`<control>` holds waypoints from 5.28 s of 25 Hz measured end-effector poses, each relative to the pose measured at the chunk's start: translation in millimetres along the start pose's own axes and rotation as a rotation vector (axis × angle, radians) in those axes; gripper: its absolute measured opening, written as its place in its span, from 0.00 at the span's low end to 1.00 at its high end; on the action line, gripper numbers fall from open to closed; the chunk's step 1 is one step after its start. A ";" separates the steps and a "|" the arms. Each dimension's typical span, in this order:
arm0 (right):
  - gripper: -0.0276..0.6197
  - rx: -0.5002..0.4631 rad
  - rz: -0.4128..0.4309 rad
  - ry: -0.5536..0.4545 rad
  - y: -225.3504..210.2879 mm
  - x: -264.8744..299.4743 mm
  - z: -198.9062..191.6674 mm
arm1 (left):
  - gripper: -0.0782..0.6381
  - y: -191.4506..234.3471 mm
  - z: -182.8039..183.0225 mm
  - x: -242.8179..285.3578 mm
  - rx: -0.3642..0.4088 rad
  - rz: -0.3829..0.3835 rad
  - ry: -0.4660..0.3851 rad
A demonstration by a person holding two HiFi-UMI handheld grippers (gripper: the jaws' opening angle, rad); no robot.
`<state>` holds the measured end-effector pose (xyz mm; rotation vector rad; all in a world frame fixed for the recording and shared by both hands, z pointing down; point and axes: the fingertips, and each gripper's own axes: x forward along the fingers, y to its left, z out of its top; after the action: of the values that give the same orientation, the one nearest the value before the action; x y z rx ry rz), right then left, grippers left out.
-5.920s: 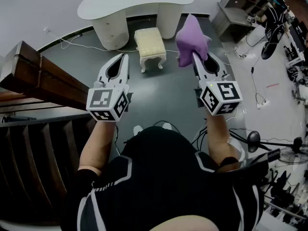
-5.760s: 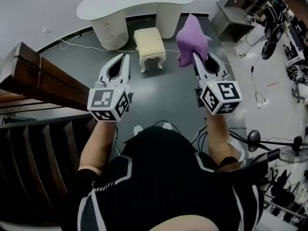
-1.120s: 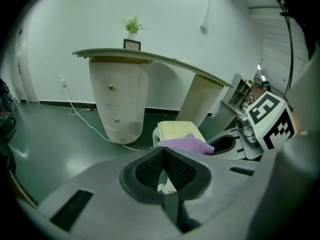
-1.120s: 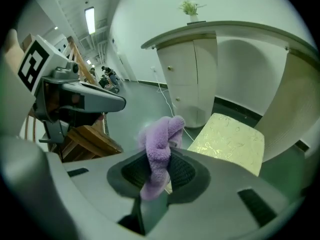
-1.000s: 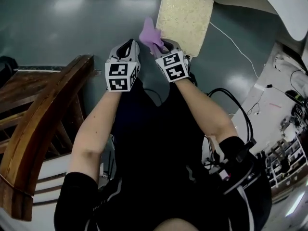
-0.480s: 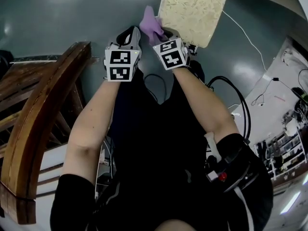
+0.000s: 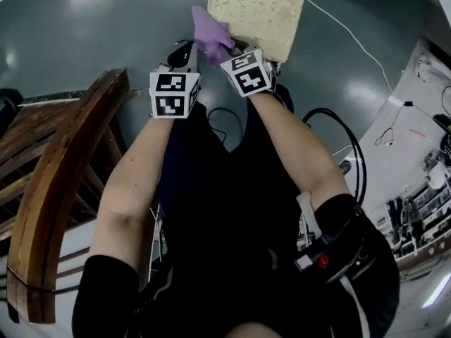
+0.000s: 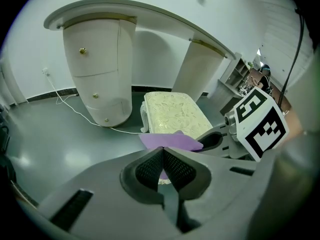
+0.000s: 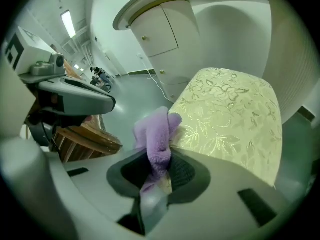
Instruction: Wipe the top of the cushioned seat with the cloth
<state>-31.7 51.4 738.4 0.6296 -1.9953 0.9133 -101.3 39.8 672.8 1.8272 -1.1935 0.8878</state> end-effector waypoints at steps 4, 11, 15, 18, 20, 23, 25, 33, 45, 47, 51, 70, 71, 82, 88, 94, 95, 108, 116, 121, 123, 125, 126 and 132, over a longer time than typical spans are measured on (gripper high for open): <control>0.19 0.036 -0.001 -0.014 -14.6 -9.5 -11.5 | 0.11 -19.0 6.0 12.1 0.002 -0.013 0.011; 0.19 0.108 -0.014 -0.012 -48.1 -32.9 -37.7 | 0.11 -47.2 17.0 29.5 -0.007 -0.025 0.034; 0.19 0.129 -0.011 -0.006 -67.6 -46.4 -52.9 | 0.11 -66.1 23.3 40.5 -0.010 -0.030 0.053; 0.19 0.148 -0.019 -0.010 -78.5 -55.8 -59.4 | 0.11 -80.7 29.8 46.4 0.028 -0.046 0.066; 0.19 0.166 -0.028 -0.004 -88.2 -63.5 -67.6 | 0.11 -91.5 33.7 49.5 0.041 -0.053 0.069; 0.19 0.200 -0.046 0.017 -106.3 -77.6 -84.9 | 0.11 -105.9 38.9 53.1 0.036 -0.059 0.076; 0.19 0.202 -0.067 0.036 -118.9 -84.9 -92.8 | 0.11 -111.1 42.8 55.3 0.027 -0.063 0.077; 0.17 0.264 -0.115 0.021 -141.0 -126.3 -91.1 | 0.11 -96.4 45.1 48.7 0.007 -0.073 0.085; 0.18 0.096 -0.005 -0.032 -9.0 -69.8 56.3 | 0.11 27.6 43.2 -35.8 -0.037 -0.010 0.037; 0.18 0.115 0.018 -0.002 3.4 -42.3 51.9 | 0.11 41.9 32.6 -44.9 -0.093 0.025 0.046; 0.18 0.109 0.020 0.005 -5.3 2.9 54.3 | 0.11 56.1 24.1 -37.1 -0.111 0.052 0.057; 0.21 0.275 0.041 0.034 -108.1 -48.0 -12.5 | 0.11 -27.4 42.9 25.9 -0.017 0.018 0.134; 0.21 0.289 0.035 0.036 -116.2 -52.2 -16.2 | 0.11 -30.6 46.5 29.9 -0.016 0.020 0.134; 0.21 0.408 -0.046 0.079 -166.2 -84.8 -41.5 | 0.11 -74.5 68.7 55.9 0.047 -0.039 0.143; 0.18 0.357 -0.119 0.024 -183.0 -116.9 -25.0 | 0.11 -73.5 84.7 59.8 0.070 -0.060 0.118; 0.18 0.212 -0.014 -0.055 -113.8 -112.5 56.6 | 0.11 -33.5 89.1 24.4 -0.016 -0.031 0.096; 0.18 0.200 0.000 -0.057 -102.1 -104.7 68.7 | 0.11 -25.6 87.8 18.4 -0.031 -0.027 0.098; 0.18 0.173 0.008 0.040 -48.5 13.5 86.6 | 0.11 44.0 46.4 -11.8 -0.098 0.022 0.083; 0.22 0.217 0.011 0.064 -75.4 1.4 75.8 | 0.11 21.1 46.9 10.5 -0.101 0.007 0.105; 0.22 0.264 0.005 0.068 -101.4 -17.1 58.6 | 0.11 -8.1 64.1 20.6 -0.053 -0.014 0.099; 0.22 0.272 0.004 0.068 -111.5 -23.2 52.3 | 0.11 -19.0 68.9 25.6 -0.055 -0.017 0.099; 0.22 0.284 -0.003 0.068 -121.0 -28.3 48.1 | 0.11 -27.2 73.4 31.0 -0.057 -0.016 0.100; 0.22 0.290 -0.006 0.069 -125.4 -30.8 45.9 | 0.11 -31.3 74.9 33.6 -0.055 -0.016 0.103; 0.22 0.300 -0.021 0.079 -157.1 -49.4 28.2 | 0.11 -51.7 80.9 48.3 -0.048 -0.020 0.113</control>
<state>91.0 -61.8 743.8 0.7659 -1.7927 1.2187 -26.0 -36.5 665.1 1.7247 -1.1144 0.9311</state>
